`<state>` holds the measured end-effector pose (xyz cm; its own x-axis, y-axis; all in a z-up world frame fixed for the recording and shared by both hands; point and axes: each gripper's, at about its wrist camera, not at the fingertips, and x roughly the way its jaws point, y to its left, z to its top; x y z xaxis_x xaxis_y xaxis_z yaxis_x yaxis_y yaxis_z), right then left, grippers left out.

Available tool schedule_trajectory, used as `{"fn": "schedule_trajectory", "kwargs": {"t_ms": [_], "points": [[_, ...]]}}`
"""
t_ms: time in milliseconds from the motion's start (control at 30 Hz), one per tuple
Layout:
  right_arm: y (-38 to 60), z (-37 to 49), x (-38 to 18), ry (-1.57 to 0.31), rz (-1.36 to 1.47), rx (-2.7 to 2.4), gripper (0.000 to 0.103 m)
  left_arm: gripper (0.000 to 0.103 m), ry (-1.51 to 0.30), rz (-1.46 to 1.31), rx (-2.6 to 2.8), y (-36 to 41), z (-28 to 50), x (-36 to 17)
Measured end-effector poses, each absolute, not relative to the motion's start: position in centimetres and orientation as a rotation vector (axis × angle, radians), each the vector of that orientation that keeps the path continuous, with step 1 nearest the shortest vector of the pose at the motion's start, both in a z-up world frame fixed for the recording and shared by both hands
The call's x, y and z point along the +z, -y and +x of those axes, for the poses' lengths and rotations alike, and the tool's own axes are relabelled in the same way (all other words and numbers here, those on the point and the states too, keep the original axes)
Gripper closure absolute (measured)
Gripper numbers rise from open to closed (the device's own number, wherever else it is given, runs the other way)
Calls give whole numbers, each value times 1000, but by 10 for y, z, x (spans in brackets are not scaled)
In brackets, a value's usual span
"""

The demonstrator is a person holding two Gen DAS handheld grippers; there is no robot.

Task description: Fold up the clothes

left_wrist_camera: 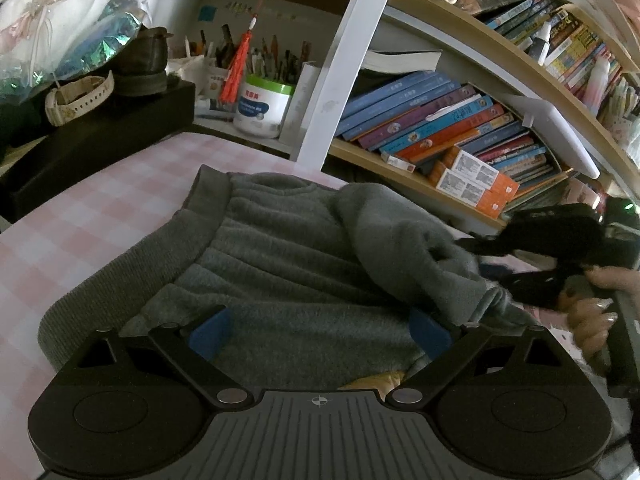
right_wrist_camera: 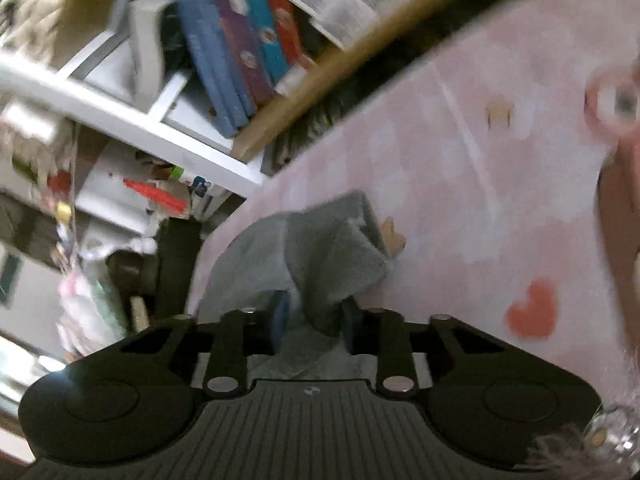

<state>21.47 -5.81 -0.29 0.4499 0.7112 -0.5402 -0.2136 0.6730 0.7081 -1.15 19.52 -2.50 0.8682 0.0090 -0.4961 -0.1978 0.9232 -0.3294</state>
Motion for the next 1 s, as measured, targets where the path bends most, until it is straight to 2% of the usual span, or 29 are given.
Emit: {"fn": "schedule_trajectory", "kwargs": {"t_ms": [333,633,833,1000], "points": [[157,247,29,-668,271,208,83,5,-512,-374,113,-194,-12,-25],[220,276,4,-648,211,59,82,4,-517,-371,110,-194,-11,-24],[225,282,-3,-685,184,50,50,3,-519,-375,105,-194,-10,-25],[230,255,11,-717,191,70,45,3,-518,-379,103,-194,-10,-25]]}}
